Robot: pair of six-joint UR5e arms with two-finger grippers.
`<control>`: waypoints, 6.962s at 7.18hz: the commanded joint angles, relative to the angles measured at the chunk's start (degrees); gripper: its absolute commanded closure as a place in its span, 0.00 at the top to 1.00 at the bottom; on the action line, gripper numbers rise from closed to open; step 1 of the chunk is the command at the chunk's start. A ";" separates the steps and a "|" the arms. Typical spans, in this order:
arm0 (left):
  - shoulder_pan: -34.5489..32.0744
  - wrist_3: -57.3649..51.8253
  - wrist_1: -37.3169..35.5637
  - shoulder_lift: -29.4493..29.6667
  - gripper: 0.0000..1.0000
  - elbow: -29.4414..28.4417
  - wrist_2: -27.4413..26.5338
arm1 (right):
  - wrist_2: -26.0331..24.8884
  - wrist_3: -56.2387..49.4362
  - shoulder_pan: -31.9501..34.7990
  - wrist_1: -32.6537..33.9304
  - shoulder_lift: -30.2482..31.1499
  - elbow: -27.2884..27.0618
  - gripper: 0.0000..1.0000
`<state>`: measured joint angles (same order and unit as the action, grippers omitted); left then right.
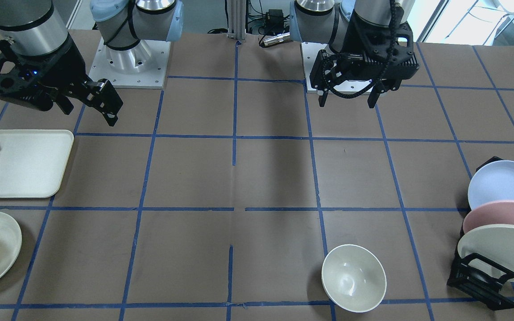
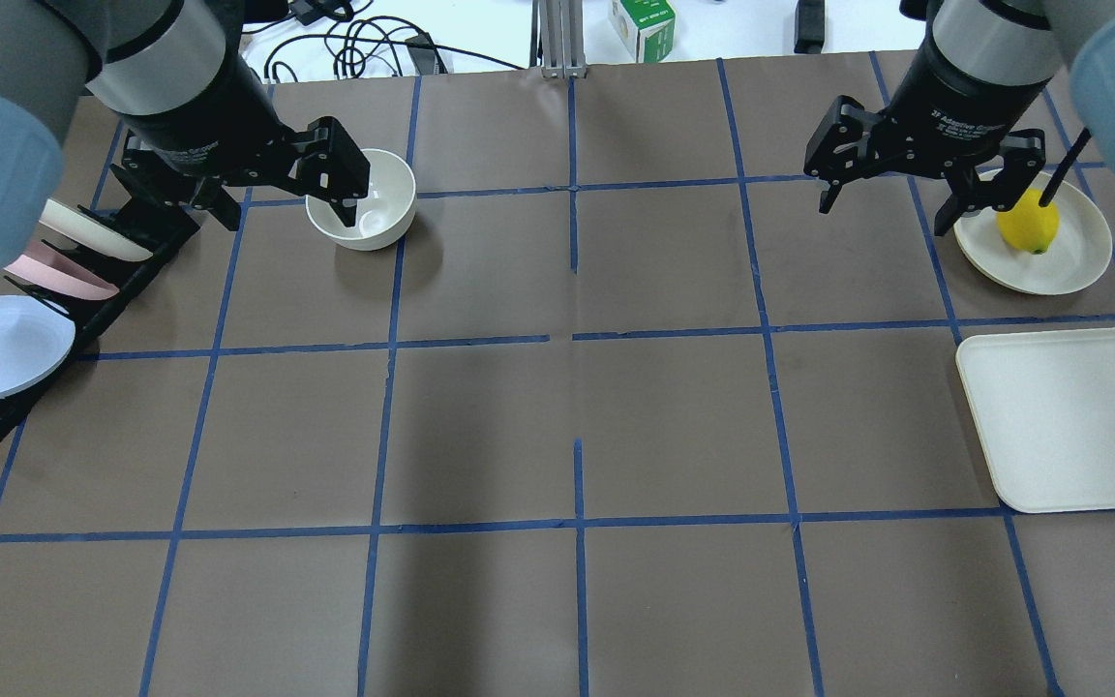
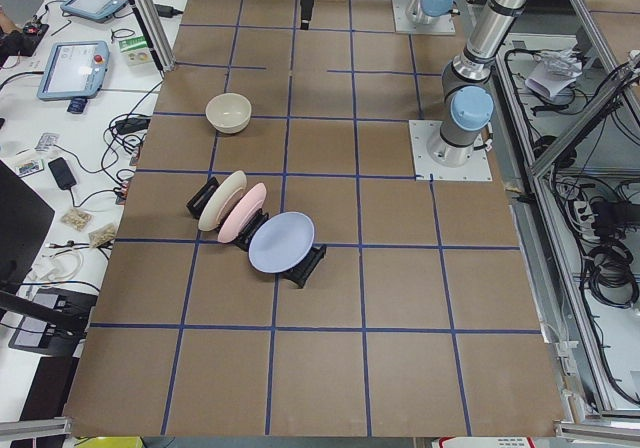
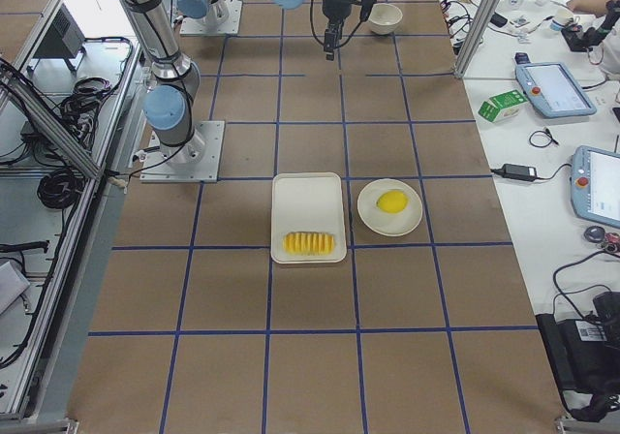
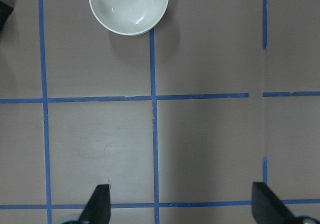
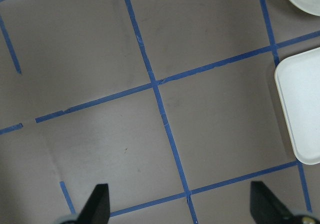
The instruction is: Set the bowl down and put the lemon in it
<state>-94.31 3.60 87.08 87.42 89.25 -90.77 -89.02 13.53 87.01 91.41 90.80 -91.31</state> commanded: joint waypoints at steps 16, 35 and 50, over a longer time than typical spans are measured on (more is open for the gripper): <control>5.33 -0.26 1.42 4.92 1.00 -3.63 1.63 | -0.28 -35.06 -25.03 21.59 -18.70 0.78 1.00; 13.36 -12.12 -29.35 36.95 0.00 -6.46 4.02 | -3.27 -36.21 -25.58 26.14 -34.91 7.64 0.00; -10.11 15.91 -32.50 27.45 0.99 10.94 7.27 | -0.02 2.08 6.03 8.69 -17.83 4.30 0.00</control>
<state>-104.51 19.62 54.67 114.78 100.18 -83.09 -89.06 12.04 89.89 98.00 74.09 -87.03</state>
